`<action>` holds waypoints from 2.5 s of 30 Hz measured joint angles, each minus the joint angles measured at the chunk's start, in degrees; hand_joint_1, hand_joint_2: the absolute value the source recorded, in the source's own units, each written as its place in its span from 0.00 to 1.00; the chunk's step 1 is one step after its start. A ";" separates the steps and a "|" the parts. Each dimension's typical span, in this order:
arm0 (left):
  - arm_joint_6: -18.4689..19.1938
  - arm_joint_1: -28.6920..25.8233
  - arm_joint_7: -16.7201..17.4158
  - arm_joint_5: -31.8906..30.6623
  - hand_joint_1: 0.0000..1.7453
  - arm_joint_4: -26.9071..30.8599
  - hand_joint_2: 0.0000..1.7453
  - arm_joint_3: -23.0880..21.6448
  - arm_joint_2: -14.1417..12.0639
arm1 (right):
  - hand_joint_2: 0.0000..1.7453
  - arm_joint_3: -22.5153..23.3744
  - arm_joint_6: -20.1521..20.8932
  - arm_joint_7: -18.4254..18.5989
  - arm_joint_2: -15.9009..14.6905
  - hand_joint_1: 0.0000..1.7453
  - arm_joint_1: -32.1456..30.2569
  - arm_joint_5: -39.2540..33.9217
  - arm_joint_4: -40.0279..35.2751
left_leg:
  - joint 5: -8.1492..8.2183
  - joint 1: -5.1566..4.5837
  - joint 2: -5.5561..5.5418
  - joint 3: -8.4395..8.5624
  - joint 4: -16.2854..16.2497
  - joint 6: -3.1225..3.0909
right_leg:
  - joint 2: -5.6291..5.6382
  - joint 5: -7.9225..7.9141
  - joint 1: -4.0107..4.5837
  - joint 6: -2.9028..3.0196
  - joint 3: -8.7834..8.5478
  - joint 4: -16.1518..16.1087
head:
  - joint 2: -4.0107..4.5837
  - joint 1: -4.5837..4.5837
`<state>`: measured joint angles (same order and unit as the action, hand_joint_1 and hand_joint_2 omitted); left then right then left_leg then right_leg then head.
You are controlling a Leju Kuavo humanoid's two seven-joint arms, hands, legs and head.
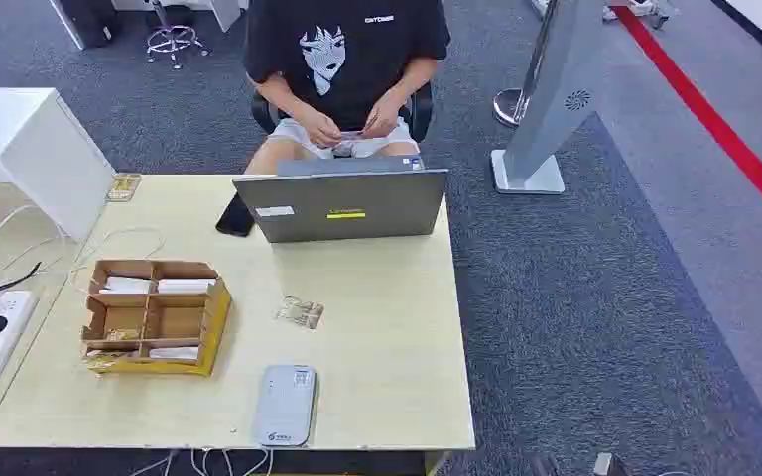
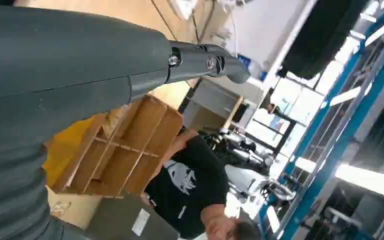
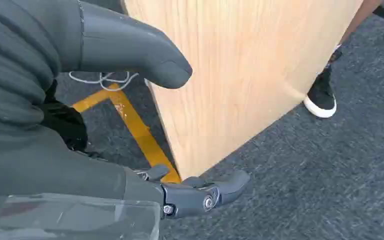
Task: Pass the card to the sensor for recognition and then transmit it.
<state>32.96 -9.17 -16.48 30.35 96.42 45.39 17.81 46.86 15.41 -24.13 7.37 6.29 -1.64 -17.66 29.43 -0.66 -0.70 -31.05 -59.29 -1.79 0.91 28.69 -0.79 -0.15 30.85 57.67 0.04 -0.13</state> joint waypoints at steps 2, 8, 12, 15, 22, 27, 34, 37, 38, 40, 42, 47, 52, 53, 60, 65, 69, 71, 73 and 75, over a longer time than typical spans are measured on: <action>-1.14 0.31 -0.55 -3.13 0.00 1.75 0.00 -1.66 0.00 | 1.00 -0.11 -0.31 -0.24 0.15 0.00 0.27 0.55 -0.15 | 0.00 -0.01 0.02 0.01 0.00 0.01 | 0.01 -0.01 0.00 -0.01 0.00 0.00 | 0.00 0.02; -5.97 2.56 -0.92 -14.40 0.00 4.43 1.00 -6.14 -0.53 | 1.00 -0.50 -1.11 -0.39 0.59 0.00 1.20 2.14 -0.37 | -0.05 0.00 0.01 0.02 -0.01 0.01 | 0.01 -0.06 0.00 0.03 0.00 0.00 | 0.00 0.00; -9.01 4.84 -0.65 -22.47 0.00 4.56 1.00 -8.72 -1.44 | 1.00 -1.31 -1.46 -0.37 0.92 0.00 1.80 2.97 -0.42 | -0.09 0.00 0.01 0.01 -0.01 0.00 | 0.01 -0.07 0.00 0.04 0.01 0.01 | 0.00 0.02; -10.95 6.42 -0.13 -27.87 0.00 4.56 1.00 -10.40 -2.19 | 1.00 -1.66 -1.81 -0.31 1.07 0.00 2.23 3.47 -0.42 | -0.09 0.00 0.02 0.01 -0.01 0.01 | 0.01 -0.09 0.00 0.01 0.02 0.01 | 0.00 0.00; -15.50 10.46 1.47 -41.29 0.00 3.67 1.00 -14.64 -4.56 | 1.00 -2.84 -2.32 -0.11 1.44 0.00 3.10 4.76 -0.42 | -0.10 0.00 0.02 0.01 -0.02 0.01 | 0.01 -0.10 0.00 0.00 0.03 0.01 | 0.00 0.00; -18.69 13.48 2.60 -50.51 0.00 1.92 1.00 -18.23 -6.38 | 1.00 -3.52 -2.58 0.09 1.75 0.00 3.79 5.55 -0.42 | -0.11 0.00 0.02 0.00 -0.02 0.01 | 0.02 -0.12 0.00 -0.01 0.03 0.02 | 0.00 0.02; -23.69 17.60 4.00 -63.45 0.00 -0.57 1.00 -23.68 -9.00 | 1.00 -4.81 -2.99 0.57 2.10 0.00 4.75 6.77 -0.31 | -0.16 0.00 0.02 -0.02 -0.03 -0.01 | 0.03 -0.16 0.00 -0.05 0.06 0.03 | 0.00 0.00; -25.84 19.27 4.59 -68.89 0.00 -1.54 1.00 -25.88 -9.95 | 1.00 -5.60 -3.04 0.68 2.25 0.00 5.06 7.26 -0.24 | -0.17 0.00 0.03 -0.03 -0.03 -0.01 | 0.03 -0.19 0.00 -0.03 0.06 0.03 | 0.00 0.00; -26.54 19.77 4.92 -70.69 0.00 -1.80 1.00 -26.62 -10.25 | 1.00 -5.77 -3.10 0.70 2.34 0.00 5.19 7.34 -0.22 | -0.17 0.00 0.03 -0.02 -0.03 -0.01 | 0.03 -0.19 0.00 -0.03 0.07 0.03 | 0.00 0.00; -28.02 20.89 5.31 -74.47 0.00 -2.45 1.00 -28.19 -10.97 | 1.00 -6.10 -3.15 0.72 2.43 0.00 5.44 7.74 -0.20 | -0.18 0.00 0.02 -0.03 -0.03 0.00 | 0.03 -0.20 0.00 -0.04 0.07 0.03 | 0.00 0.00; -29.50 22.02 5.71 -78.14 0.00 -3.09 1.00 -29.75 -11.63 | 1.00 -6.49 -3.21 0.76 2.54 0.00 5.65 8.19 -0.17 | -0.19 0.00 0.02 -0.03 -0.03 -0.01 | 0.03 -0.21 0.00 -0.05 0.07 0.03 | 0.00 0.02; -33.13 24.78 6.91 -87.45 0.00 -4.68 1.00 -33.43 -13.15 | 1.00 -7.56 -3.43 0.92 2.84 0.00 6.07 8.92 -0.11 | -0.21 0.00 0.03 -0.04 -0.04 -0.01 | 0.03 -0.23 0.00 -0.04 0.08 0.04 | 0.00 0.02; -36.83 27.27 7.94 -96.76 0.00 -5.86 1.00 -37.48 -14.71 | 1.00 -8.77 -3.54 1.18 3.13 0.00 6.48 9.62 0.09 | -0.22 0.00 0.03 -0.04 -0.05 -0.02 | 0.03 -0.24 0.00 -0.04 0.08 0.05 | 0.00 0.00; -37.53 27.74 8.18 -98.53 0.00 -6.02 1.00 -38.21 -14.97 | 1.00 -8.87 -3.54 1.20 3.17 0.00 6.54 9.81 0.11 | -0.23 0.00 0.03 -0.05 -0.05 -0.03 | 0.03 -0.24 0.00 -0.04 0.08 0.05 | 0.00 0.02; -42.91 30.71 9.97 -111.75 1.00 -7.48 1.00 -43.60 -17.31 | 1.00 -10.34 -3.61 1.44 3.58 0.00 6.97 10.69 0.22 | -0.24 0.00 0.02 -0.06 -0.05 -0.02 | 0.03 -0.24 0.00 -0.03 0.09 0.06 | 0.00 0.00; -46.11 32.05 11.11 -118.06 1.00 -8.42 1.00 -46.26 -18.53 | 1.00 -11.10 -3.61 1.51 3.78 0.00 7.27 11.23 0.31 | -0.25 0.00 0.02 -0.07 -0.05 -0.02 | 0.03 -0.25 0.00 -0.03 0.09 0.06 | 0.00 0.02; -46.31 32.30 11.19 -118.13 1.00 -8.79 1.00 -47.03 -18.84 | 1.00 -11.32 -3.63 1.51 3.80 0.00 7.33 11.25 0.35 | -0.25 0.00 0.02 -0.07 -0.05 -0.02 | 0.03 -0.27 0.00 -0.01 0.10 0.06 | 0.00 0.00; -46.36 32.34 11.19 -118.13 1.00 -8.95 1.00 -47.40 -18.99 | 1.00 -11.34 -3.65 1.51 3.80 0.00 7.35 11.23 0.35 | -0.25 0.00 0.02 -0.08 -0.05 -0.02 | 0.03 -0.27 0.00 -0.01 0.11 0.06 | 0.00 0.02; -46.36 32.39 11.24 -118.13 1.00 -9.12 1.00 -47.58 -19.04 | 1.00 -11.34 -3.78 1.51 3.80 0.00 7.33 11.21 0.35 | -0.25 0.00 0.02 -0.08 -0.05 -0.02 | 0.03 -0.27 0.00 -0.01 0.11 0.06 | 0.00 0.02; -46.33 32.39 11.21 -118.09 1.00 -9.14 1.00 -47.58 -19.02 | 1.00 -11.37 -3.98 1.47 3.80 0.00 7.33 11.04 0.35 | -0.25 0.00 0.02 -0.08 -0.05 -0.02 | 0.03 -0.27 0.00 -0.01 0.11 0.07 | 0.00 0.02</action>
<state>-13.38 23.22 -5.27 -87.73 87.27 -2.19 -1.20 35.50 11.43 -22.67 11.17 13.62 9.40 -17.31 29.17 -0.66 -0.68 -31.13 -59.35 -1.81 0.94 28.42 -0.79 -0.16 30.95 57.74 0.04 -0.11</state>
